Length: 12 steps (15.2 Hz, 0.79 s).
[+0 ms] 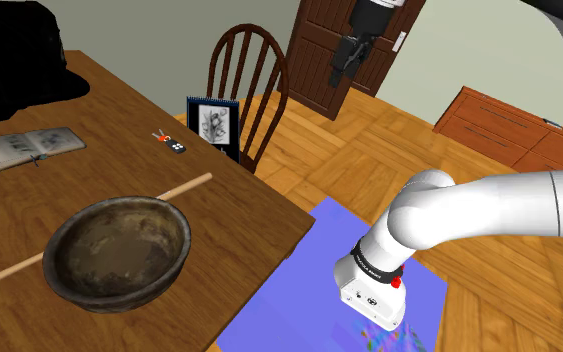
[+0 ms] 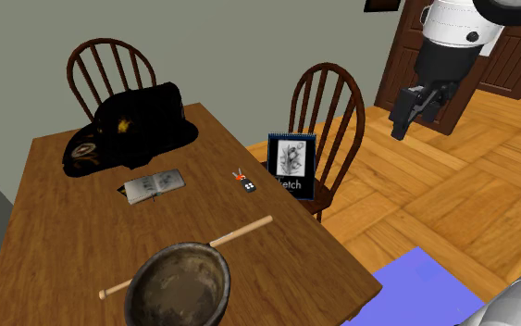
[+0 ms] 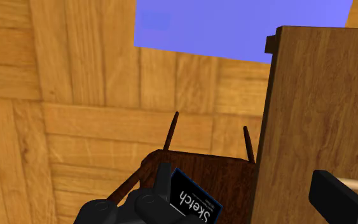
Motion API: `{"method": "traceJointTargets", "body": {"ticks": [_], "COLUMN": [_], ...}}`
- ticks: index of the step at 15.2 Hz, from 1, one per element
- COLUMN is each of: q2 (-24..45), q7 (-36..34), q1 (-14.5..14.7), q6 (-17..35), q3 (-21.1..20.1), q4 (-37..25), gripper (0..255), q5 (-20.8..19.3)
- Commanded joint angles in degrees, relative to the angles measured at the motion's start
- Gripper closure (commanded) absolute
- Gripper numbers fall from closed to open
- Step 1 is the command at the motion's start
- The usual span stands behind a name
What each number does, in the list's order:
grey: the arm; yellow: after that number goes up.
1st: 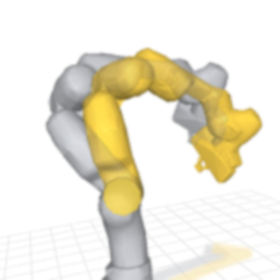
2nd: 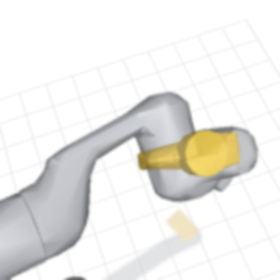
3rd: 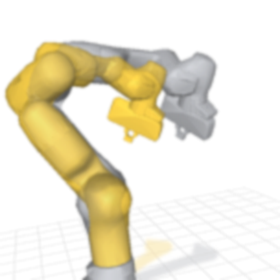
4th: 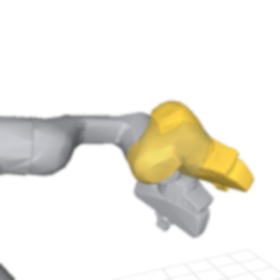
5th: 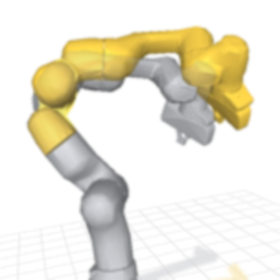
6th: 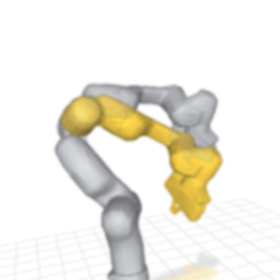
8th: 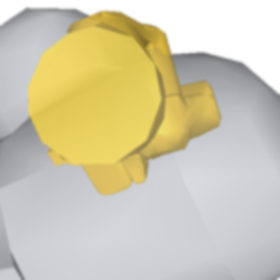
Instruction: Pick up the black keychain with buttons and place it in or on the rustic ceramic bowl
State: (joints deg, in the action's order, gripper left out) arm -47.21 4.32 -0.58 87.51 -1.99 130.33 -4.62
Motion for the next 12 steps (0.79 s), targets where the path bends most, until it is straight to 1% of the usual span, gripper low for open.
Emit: {"method": "traceJointTargets", "body": {"ticks": [1, 7, 12], "q2": [0.0, 9.7, 18.93], "q7": [0.0, -3.79, -6.78], "q1": [0.0, 0.82, 1.36], "q6": [0.0, 8.03, 13.99], "q3": [0.0, -2.98, -5.39], "q4": [0.0, -0.23, -2.4], "gripper": [0, 0, 0], "q5": [0.0, 2.25, 3.39]}}
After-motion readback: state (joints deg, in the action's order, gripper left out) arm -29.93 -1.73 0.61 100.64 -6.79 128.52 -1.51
